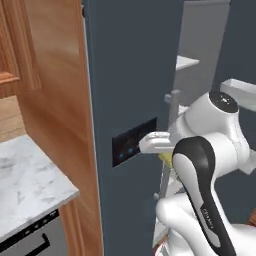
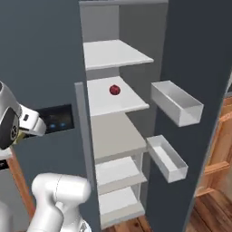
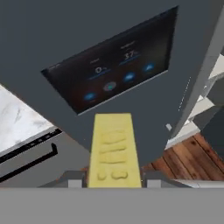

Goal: Pick the egg and butter from the fridge and place them by the bowl for mixing.

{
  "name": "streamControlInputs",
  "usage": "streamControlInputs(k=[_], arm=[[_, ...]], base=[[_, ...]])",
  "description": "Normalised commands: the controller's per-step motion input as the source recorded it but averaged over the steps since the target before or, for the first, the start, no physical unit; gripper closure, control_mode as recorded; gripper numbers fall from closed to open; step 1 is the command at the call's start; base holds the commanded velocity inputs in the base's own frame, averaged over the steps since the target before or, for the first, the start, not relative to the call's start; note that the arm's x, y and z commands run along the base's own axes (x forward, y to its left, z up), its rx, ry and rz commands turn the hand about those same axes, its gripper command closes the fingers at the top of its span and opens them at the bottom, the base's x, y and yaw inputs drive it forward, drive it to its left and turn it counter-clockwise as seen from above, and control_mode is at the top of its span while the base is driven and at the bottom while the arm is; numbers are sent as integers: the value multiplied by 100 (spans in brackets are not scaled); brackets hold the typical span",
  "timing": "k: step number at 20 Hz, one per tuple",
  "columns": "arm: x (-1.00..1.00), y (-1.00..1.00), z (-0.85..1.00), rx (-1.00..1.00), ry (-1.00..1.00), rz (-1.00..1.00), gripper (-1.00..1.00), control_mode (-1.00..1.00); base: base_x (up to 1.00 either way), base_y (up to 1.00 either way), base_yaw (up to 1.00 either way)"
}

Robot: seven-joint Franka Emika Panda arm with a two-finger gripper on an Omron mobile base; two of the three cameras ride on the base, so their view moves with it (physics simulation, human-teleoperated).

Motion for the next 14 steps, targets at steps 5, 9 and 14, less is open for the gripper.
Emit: streamControlInputs(k=[5, 9, 14], arm=[[0, 0, 0, 0, 0, 0, 100, 100], [0, 0, 0, 0, 0, 0, 100, 100], [0, 0, 0, 0, 0, 0, 100, 100]], base=[[0, 20, -100], [0, 14, -100], [0, 9, -100]])
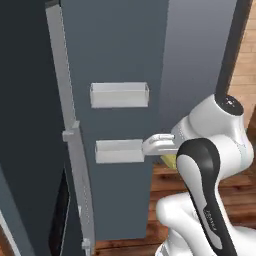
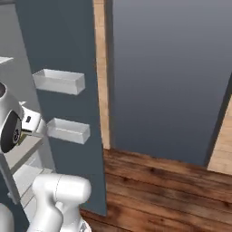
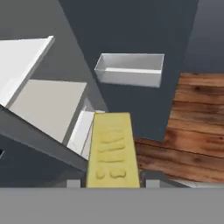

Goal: Pick the egg and butter from the fridge and place them by the bowl for mixing.

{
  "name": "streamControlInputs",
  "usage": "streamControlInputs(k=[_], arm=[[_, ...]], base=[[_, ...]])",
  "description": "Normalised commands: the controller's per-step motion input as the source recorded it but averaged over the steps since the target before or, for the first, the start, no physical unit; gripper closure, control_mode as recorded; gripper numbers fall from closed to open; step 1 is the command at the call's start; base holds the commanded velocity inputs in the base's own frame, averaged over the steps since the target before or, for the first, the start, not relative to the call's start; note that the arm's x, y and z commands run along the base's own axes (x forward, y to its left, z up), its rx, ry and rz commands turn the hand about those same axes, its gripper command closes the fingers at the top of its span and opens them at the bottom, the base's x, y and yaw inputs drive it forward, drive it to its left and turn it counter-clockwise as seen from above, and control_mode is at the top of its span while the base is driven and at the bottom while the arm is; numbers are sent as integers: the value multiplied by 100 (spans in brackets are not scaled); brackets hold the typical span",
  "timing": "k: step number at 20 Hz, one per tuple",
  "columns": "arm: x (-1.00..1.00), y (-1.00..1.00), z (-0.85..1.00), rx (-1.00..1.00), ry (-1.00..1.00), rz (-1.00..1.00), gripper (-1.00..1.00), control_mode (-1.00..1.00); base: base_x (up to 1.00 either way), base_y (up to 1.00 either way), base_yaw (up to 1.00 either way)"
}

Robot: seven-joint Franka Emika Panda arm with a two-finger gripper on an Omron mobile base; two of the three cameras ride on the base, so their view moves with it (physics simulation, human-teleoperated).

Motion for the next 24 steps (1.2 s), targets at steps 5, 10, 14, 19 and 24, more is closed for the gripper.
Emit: streamControlInputs(k=[5, 10, 14, 19, 24], arm=[[0, 0, 0, 0, 0, 0, 100, 100], [0, 0, 0, 0, 0, 0, 100, 100], [0, 0, 0, 0, 0, 0, 100, 100], [0, 0, 0, 0, 0, 0, 100, 100], [0, 0, 0, 0, 0, 0, 100, 100]], base=[[0, 7, -100], [0, 6, -100], [0, 3, -100], [0, 0, -100], [50, 0, -83]])
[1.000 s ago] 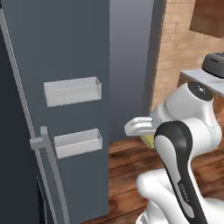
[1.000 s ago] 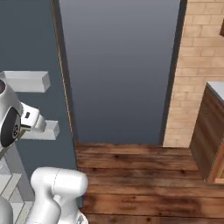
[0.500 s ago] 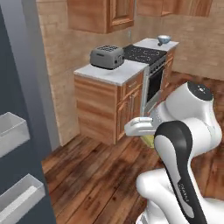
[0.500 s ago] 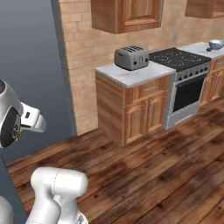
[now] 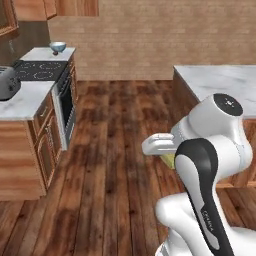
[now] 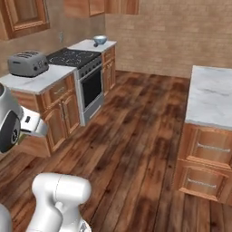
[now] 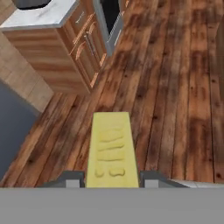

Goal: Pick the egg and butter from the fridge and place them by the bowl for mixing.

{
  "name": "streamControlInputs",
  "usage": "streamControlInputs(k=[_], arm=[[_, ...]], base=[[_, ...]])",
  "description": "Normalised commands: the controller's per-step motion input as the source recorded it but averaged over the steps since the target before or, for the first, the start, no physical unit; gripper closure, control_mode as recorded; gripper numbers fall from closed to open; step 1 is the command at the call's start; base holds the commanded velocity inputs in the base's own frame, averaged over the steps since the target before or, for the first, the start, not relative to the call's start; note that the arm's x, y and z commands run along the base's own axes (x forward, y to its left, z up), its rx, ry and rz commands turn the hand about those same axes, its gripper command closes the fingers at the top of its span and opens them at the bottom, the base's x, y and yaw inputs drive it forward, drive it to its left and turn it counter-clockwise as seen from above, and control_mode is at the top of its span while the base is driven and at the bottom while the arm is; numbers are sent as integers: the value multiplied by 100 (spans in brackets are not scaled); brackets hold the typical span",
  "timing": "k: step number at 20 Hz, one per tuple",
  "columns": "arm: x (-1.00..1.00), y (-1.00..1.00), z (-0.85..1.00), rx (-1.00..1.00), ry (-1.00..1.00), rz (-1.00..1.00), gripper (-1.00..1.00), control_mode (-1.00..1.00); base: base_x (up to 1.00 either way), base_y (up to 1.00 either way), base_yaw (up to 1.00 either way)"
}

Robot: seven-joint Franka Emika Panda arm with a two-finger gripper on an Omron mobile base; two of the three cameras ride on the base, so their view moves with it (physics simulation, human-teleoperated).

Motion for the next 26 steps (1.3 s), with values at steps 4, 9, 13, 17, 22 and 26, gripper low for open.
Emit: streamControlInputs(k=[4, 9, 13, 17, 22, 26], arm=[[0, 0, 0, 0, 0, 0, 100, 100], [0, 0, 0, 0, 0, 0, 100, 100], [0, 0, 0, 0, 0, 0, 100, 100], [0, 0, 0, 0, 0, 0, 100, 100], [0, 0, 0, 0, 0, 0, 100, 100], [0, 0, 0, 0, 0, 0, 100, 100]], base=[[100, 0, -39], [100, 10, -33], [100, 33, -18], [100, 60, -3], [100, 70, -2], [100, 59, 0]])
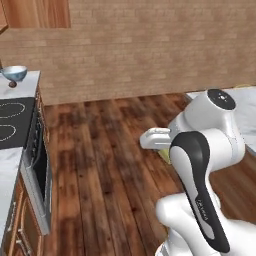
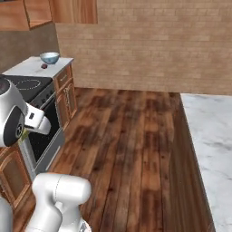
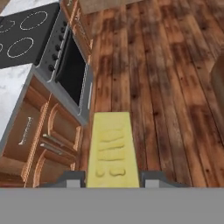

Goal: Pick the egg and butter from the fridge and place them by the bowl for mixing.

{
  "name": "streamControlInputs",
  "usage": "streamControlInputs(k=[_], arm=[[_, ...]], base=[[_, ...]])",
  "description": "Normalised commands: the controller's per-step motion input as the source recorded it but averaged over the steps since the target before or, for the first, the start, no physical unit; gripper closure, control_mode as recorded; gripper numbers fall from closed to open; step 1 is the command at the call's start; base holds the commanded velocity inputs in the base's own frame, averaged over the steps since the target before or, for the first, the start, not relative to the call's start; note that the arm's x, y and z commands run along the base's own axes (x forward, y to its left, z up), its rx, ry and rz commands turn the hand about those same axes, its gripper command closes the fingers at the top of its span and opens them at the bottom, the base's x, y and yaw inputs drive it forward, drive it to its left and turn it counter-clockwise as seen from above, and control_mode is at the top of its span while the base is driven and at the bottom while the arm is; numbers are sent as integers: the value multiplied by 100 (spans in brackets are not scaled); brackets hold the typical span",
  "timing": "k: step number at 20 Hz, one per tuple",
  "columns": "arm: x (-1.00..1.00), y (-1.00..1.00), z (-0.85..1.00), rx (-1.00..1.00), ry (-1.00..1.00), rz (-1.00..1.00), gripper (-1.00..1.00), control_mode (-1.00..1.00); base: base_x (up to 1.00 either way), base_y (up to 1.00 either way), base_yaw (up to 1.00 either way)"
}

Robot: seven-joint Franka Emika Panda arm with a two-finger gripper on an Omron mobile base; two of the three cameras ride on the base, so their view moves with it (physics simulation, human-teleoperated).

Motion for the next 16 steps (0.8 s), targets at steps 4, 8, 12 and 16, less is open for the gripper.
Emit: streamControlInputs(k=[4, 8, 12, 16], arm=[[0, 0, 0, 0, 0, 0, 100, 100], [0, 0, 0, 0, 0, 0, 100, 100], [0, 0, 0, 0, 0, 0, 100, 100], [0, 0, 0, 0, 0, 0, 100, 100]], base=[[100, 41, 0], [100, 14, 0], [100, 0, -3], [100, 0, -3]])
